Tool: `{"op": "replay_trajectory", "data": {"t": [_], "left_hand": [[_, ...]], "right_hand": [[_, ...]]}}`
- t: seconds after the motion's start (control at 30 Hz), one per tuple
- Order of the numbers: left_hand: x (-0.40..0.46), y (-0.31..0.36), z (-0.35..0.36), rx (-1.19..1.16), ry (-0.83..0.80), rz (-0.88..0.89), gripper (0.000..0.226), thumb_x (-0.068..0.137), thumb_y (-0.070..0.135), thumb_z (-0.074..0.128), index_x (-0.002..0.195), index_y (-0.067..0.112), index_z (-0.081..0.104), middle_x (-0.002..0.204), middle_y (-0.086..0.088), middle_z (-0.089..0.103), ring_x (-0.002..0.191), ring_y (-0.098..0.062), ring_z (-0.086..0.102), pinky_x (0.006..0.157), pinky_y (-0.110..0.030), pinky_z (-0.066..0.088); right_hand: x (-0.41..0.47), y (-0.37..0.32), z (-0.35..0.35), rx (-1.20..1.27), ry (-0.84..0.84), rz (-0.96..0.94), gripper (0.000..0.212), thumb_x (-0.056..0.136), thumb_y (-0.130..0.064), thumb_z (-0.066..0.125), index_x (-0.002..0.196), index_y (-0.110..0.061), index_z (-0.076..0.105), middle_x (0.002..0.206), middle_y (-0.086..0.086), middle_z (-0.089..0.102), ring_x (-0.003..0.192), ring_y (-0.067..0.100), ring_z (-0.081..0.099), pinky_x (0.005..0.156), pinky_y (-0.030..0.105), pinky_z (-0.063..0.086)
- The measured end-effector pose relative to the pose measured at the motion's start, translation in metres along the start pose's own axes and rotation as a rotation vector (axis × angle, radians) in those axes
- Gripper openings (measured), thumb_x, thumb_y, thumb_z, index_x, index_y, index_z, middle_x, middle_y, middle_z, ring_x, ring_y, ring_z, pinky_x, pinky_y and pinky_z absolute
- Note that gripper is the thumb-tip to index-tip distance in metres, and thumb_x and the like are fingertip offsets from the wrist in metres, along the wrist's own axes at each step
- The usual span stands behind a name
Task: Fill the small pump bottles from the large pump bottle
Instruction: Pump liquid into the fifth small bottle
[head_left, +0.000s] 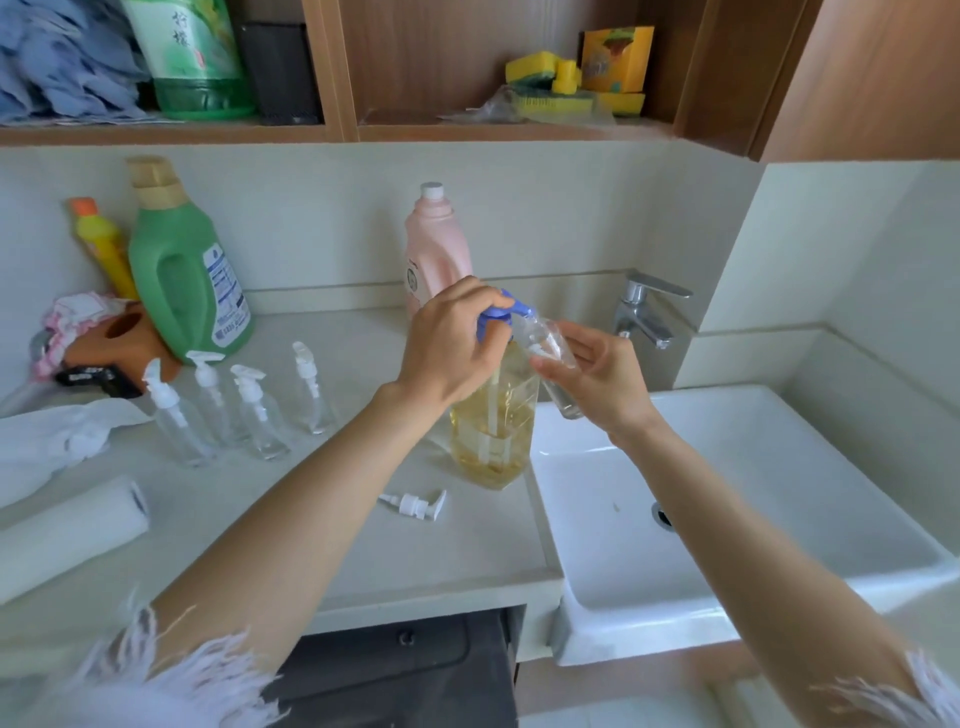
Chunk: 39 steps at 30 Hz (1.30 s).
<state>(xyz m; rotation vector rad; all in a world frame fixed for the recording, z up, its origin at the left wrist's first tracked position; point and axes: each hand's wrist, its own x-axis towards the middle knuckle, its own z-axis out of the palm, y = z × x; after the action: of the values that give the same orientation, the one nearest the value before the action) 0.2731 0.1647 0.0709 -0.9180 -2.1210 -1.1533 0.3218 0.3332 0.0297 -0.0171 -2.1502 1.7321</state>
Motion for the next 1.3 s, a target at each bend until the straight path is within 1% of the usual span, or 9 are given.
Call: {"op": "replay_trajectory", "data": {"t": [0.07, 0.17, 0.37, 0.47, 0.63, 0.93, 1.03, 1.13, 1.3], "left_hand": [[-0.004, 0.0, 0.003, 0.019, 0.014, 0.007, 0.038, 0.074, 0.025, 0.042, 0.09, 0.007, 0.072, 0.092, 0.001, 0.068, 0.086, -0.007, 0.056, 0.071, 0.0, 0.035], [-0.005, 0.002, 0.001, 0.078, 0.005, 0.016, 0.041, 0.073, 0.027, 0.041, 0.093, 0.009, 0.073, 0.096, -0.001, 0.07, 0.089, -0.009, 0.057, 0.071, -0.012, 0.042], [0.014, 0.02, -0.012, 0.173, -0.048, 0.018, 0.046, 0.071, 0.037, 0.039, 0.09, 0.015, 0.074, 0.095, 0.003, 0.07, 0.08, -0.014, 0.062, 0.069, -0.015, 0.036], [0.023, 0.022, -0.014, 0.179, -0.042, 0.002, 0.057, 0.068, 0.046, 0.032, 0.088, 0.016, 0.075, 0.092, 0.005, 0.07, 0.083, -0.012, 0.061, 0.069, -0.02, 0.037], [0.021, 0.015, -0.01, 0.142, 0.011, 0.003, 0.05, 0.072, 0.042, 0.036, 0.083, 0.016, 0.076, 0.087, 0.003, 0.071, 0.078, -0.015, 0.063, 0.067, -0.025, 0.043], [-0.002, 0.005, 0.01, 0.119, 0.094, 0.045, 0.031, 0.072, 0.022, 0.044, 0.081, 0.016, 0.073, 0.08, 0.003, 0.068, 0.073, -0.009, 0.053, 0.059, -0.017, 0.037], [0.001, 0.012, 0.004, 0.158, 0.055, 0.045, 0.035, 0.071, 0.028, 0.042, 0.082, 0.016, 0.073, 0.082, 0.003, 0.068, 0.073, -0.01, 0.053, 0.059, -0.016, 0.036], [0.013, 0.018, -0.006, 0.208, -0.011, 0.045, 0.042, 0.07, 0.034, 0.041, 0.086, 0.014, 0.075, 0.085, 0.003, 0.068, 0.069, -0.013, 0.059, 0.063, -0.018, 0.038], [0.028, 0.016, -0.014, 0.167, -0.042, -0.003, 0.051, 0.071, 0.044, 0.036, 0.088, 0.016, 0.076, 0.09, 0.004, 0.068, 0.082, -0.02, 0.062, 0.071, -0.028, 0.045]], "right_hand": [[-0.001, 0.004, 0.0, 0.002, 0.019, 0.009, 0.05, 0.076, -0.018, 0.081, 0.122, -0.009, 0.064, 0.112, 0.002, 0.071, 0.103, 0.016, 0.067, 0.093, 0.045, 0.054], [-0.001, 0.0, -0.002, -0.004, 0.015, 0.01, 0.046, 0.077, -0.017, 0.08, 0.12, -0.011, 0.065, 0.108, -0.005, 0.071, 0.101, 0.01, 0.066, 0.094, 0.042, 0.053], [-0.001, -0.016, -0.007, 0.008, -0.011, 0.0, 0.07, 0.062, -0.046, 0.083, 0.12, -0.013, 0.066, 0.114, 0.002, 0.07, 0.11, 0.017, 0.065, 0.099, 0.041, 0.05], [0.002, -0.021, -0.006, 0.025, -0.017, -0.002, 0.069, 0.061, -0.043, 0.082, 0.12, -0.011, 0.066, 0.111, 0.002, 0.071, 0.106, 0.015, 0.067, 0.099, 0.042, 0.051], [0.005, -0.016, -0.001, 0.039, -0.014, -0.005, 0.077, 0.055, -0.05, 0.08, 0.12, -0.012, 0.066, 0.114, 0.001, 0.07, 0.109, 0.016, 0.065, 0.099, 0.041, 0.05], [0.003, 0.002, -0.001, 0.007, -0.031, 0.042, 0.068, 0.059, -0.046, 0.082, 0.119, -0.018, 0.066, 0.112, 0.0, 0.071, 0.106, 0.015, 0.066, 0.094, 0.042, 0.053], [0.002, -0.002, -0.004, -0.004, -0.042, 0.036, 0.044, 0.073, -0.023, 0.081, 0.115, -0.018, 0.067, 0.105, 0.0, 0.073, 0.099, 0.016, 0.069, 0.092, 0.044, 0.054], [0.004, -0.012, -0.005, 0.014, -0.071, 0.013, 0.039, 0.078, -0.015, 0.078, 0.115, -0.015, 0.067, 0.103, 0.002, 0.074, 0.098, 0.017, 0.069, 0.095, 0.044, 0.053], [0.009, -0.022, -0.002, 0.004, -0.091, -0.004, 0.076, 0.06, -0.044, 0.079, 0.127, -0.012, 0.061, 0.11, 0.002, 0.071, 0.106, 0.015, 0.066, 0.1, 0.041, 0.05]]}}
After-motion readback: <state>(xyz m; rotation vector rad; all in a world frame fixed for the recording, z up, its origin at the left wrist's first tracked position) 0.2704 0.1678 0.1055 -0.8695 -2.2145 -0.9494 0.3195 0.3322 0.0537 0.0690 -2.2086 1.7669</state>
